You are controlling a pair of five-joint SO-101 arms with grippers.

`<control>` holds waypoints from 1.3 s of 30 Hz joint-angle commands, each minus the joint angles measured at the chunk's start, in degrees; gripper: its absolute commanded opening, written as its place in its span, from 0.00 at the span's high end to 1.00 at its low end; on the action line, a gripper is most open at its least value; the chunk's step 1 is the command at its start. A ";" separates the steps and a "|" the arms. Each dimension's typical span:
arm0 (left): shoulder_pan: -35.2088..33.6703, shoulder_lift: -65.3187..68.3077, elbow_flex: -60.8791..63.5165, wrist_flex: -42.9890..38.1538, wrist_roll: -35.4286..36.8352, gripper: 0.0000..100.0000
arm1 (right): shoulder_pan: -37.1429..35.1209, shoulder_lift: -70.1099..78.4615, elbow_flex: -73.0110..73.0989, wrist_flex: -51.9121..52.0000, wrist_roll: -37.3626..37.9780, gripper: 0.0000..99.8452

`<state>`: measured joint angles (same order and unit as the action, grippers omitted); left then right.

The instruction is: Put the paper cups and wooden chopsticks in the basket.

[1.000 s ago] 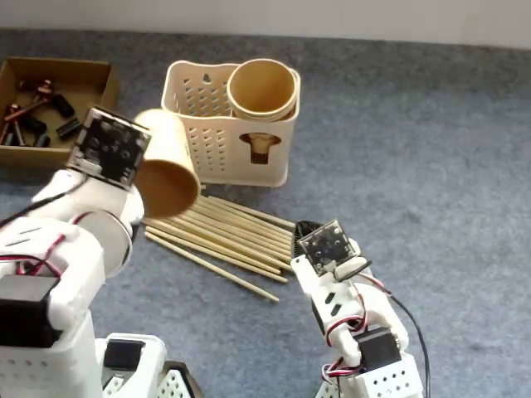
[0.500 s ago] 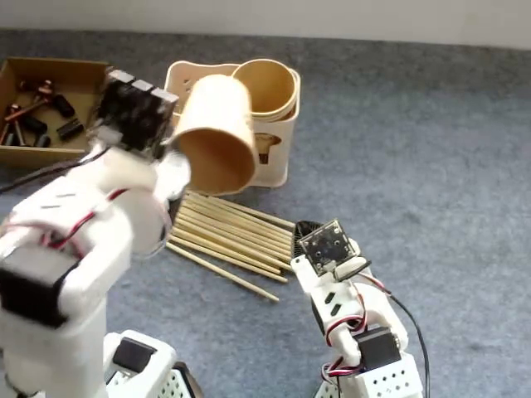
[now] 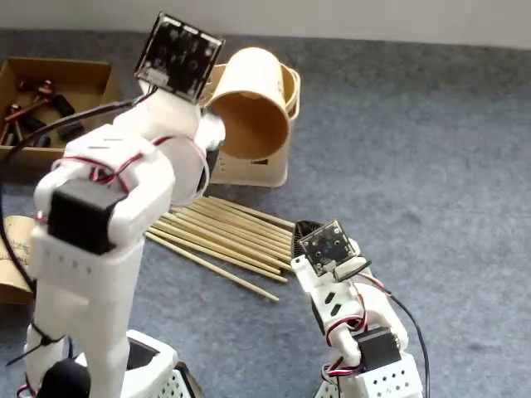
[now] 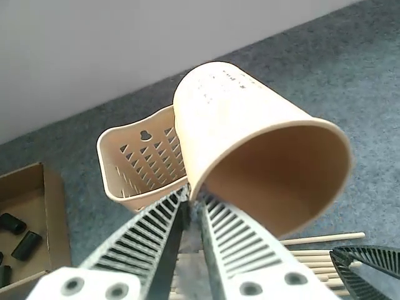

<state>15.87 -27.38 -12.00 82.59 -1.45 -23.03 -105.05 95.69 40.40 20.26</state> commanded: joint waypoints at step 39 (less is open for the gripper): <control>0.92 8.04 -2.07 -7.30 0.70 0.87 | 0.66 -0.40 5.76 -1.63 0.79 0.99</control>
<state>16.31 -18.95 -12.18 76.00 -1.27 -23.03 -105.05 95.69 40.40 20.26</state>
